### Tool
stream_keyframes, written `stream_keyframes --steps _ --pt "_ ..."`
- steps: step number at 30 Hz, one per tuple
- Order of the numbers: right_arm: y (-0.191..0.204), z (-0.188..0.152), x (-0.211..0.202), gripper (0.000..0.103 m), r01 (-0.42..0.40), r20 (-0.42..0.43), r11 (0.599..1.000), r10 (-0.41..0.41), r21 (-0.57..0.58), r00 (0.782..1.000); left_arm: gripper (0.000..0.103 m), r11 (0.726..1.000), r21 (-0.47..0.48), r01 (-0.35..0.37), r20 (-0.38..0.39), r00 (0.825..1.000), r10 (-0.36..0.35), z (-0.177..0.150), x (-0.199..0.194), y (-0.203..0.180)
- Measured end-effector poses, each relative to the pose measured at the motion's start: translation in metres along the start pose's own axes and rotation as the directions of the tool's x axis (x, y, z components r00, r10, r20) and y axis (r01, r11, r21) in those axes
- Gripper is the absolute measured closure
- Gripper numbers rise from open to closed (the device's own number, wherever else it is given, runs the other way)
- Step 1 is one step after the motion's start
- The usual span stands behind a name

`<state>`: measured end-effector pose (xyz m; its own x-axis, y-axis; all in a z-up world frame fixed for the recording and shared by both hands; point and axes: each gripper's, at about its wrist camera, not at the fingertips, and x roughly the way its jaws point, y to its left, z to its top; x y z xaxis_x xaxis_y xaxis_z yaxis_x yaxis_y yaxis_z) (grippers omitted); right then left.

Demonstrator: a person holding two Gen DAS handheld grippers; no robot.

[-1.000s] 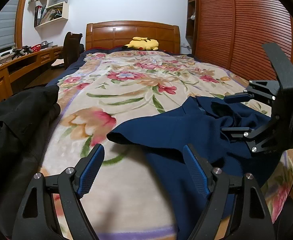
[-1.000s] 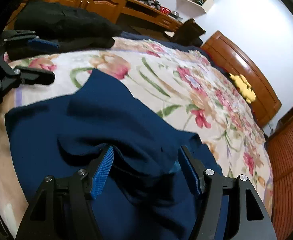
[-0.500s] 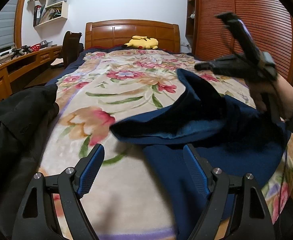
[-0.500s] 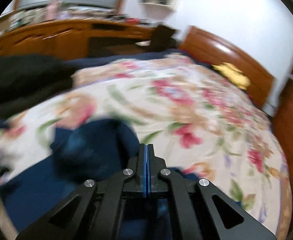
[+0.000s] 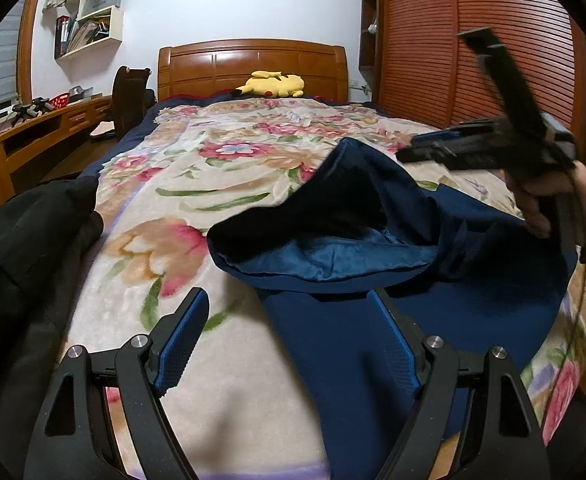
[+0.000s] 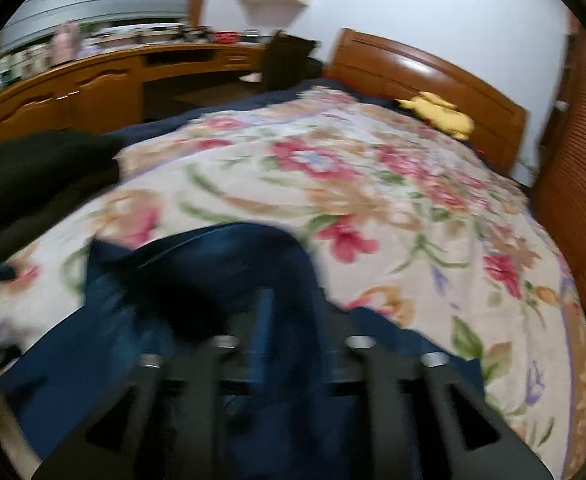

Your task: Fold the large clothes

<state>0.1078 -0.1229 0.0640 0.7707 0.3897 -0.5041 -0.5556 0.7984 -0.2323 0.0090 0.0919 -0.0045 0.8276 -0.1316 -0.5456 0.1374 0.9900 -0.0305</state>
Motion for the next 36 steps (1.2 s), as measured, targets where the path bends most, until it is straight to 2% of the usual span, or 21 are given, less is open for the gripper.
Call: stream_keyframes --steps 1,2,4,7,13,15,16,17,18,20,23,26,28,31,32,33,34,36 --pt "0.002 -0.005 -0.012 0.048 -0.016 0.005 1.000 0.016 -0.024 1.000 0.022 1.000 0.000 -0.002 -0.001 1.000 0.002 -0.001 0.000 0.000" --pt "0.006 -0.009 -0.017 0.043 -0.015 0.003 0.999 0.015 -0.049 1.000 0.022 1.000 0.000 -0.003 -0.003 1.000 0.003 0.000 0.000 0.000" --pt "0.010 -0.019 -0.021 0.042 -0.006 -0.052 0.997 0.002 -0.070 0.999 0.022 1.000 -0.002 -0.007 -0.006 1.000 0.007 -0.001 0.000 0.000" --pt "0.004 -0.031 -0.015 0.042 -0.014 -0.142 1.000 0.010 -0.026 0.990 0.022 1.000 -0.002 -0.009 -0.009 1.000 0.009 -0.002 0.000 -0.001" --pt "-0.018 -0.046 -0.003 0.042 -0.087 -0.242 0.994 0.100 0.061 0.965 0.022 1.000 0.015 -0.002 -0.013 1.000 0.003 -0.003 0.000 -0.007" --pt "-0.021 -0.048 0.004 0.052 -0.106 -0.271 0.992 0.120 0.068 0.955 0.022 1.000 0.021 0.000 -0.015 1.000 0.000 -0.002 0.001 -0.009" --pt "-0.019 -0.047 0.008 0.064 -0.113 -0.287 0.991 0.129 0.071 0.949 0.022 1.000 0.024 0.001 -0.016 1.000 0.000 -0.003 0.001 -0.010" --pt "-0.020 -0.045 0.011 0.084 -0.120 -0.298 0.990 0.138 0.076 0.945 0.022 1.000 0.026 0.001 -0.016 1.000 -0.001 -0.002 0.002 -0.010" --pt "-0.020 -0.040 0.017 0.091 -0.131 -0.307 0.988 0.150 0.080 0.940 0.022 1.000 0.028 0.002 -0.016 1.000 -0.001 -0.003 0.002 -0.011" --pt "-0.020 -0.031 0.019 0.095 -0.144 -0.304 0.987 0.159 0.071 0.939 0.021 1.000 0.027 0.001 -0.016 1.000 -0.001 -0.002 0.002 -0.011" --pt "-0.022 -0.019 0.020 0.097 -0.105 -0.252 0.993 0.117 0.059 0.961 0.022 1.000 0.025 0.001 -0.014 1.000 -0.001 -0.003 0.002 -0.011" --pt "-0.036 0.003 0.020 0.097 -0.033 -0.160 0.995 0.048 0.091 0.986 0.022 1.000 0.019 0.004 -0.006 1.000 -0.004 -0.002 0.000 -0.012" --pt "-0.048 0.021 0.023 0.097 0.027 -0.103 0.993 -0.016 0.114 0.995 0.022 1.000 0.013 0.008 -0.002 1.000 -0.008 -0.002 0.000 -0.013" --pt "-0.069 0.043 0.036 0.097 0.127 -0.047 0.979 -0.121 0.161 0.992 0.022 1.000 0.017 0.008 -0.004 1.000 -0.008 -0.002 0.002 -0.016" --pt "-0.073 0.047 0.042 0.097 0.181 -0.048 0.969 -0.176 0.169 0.983 0.022 1.000 0.017 0.008 -0.005 1.000 -0.008 -0.001 0.002 -0.016" --pt "-0.082 0.048 0.051 0.097 0.283 -0.066 0.940 -0.275 0.190 0.959 0.022 1.000 0.016 0.007 -0.006 1.000 -0.007 0.000 0.003 -0.017" --pt "-0.088 0.047 0.059 0.097 0.314 -0.075 0.924 -0.305 0.217 0.949 0.022 1.000 0.015 0.009 -0.005 1.000 -0.009 0.001 0.004 -0.017" --pt "-0.096 0.041 0.078 0.097 0.290 -0.110 0.922 -0.271 0.255 0.956 0.022 1.000 0.013 0.013 -0.002 1.000 -0.013 0.003 0.004 -0.019"
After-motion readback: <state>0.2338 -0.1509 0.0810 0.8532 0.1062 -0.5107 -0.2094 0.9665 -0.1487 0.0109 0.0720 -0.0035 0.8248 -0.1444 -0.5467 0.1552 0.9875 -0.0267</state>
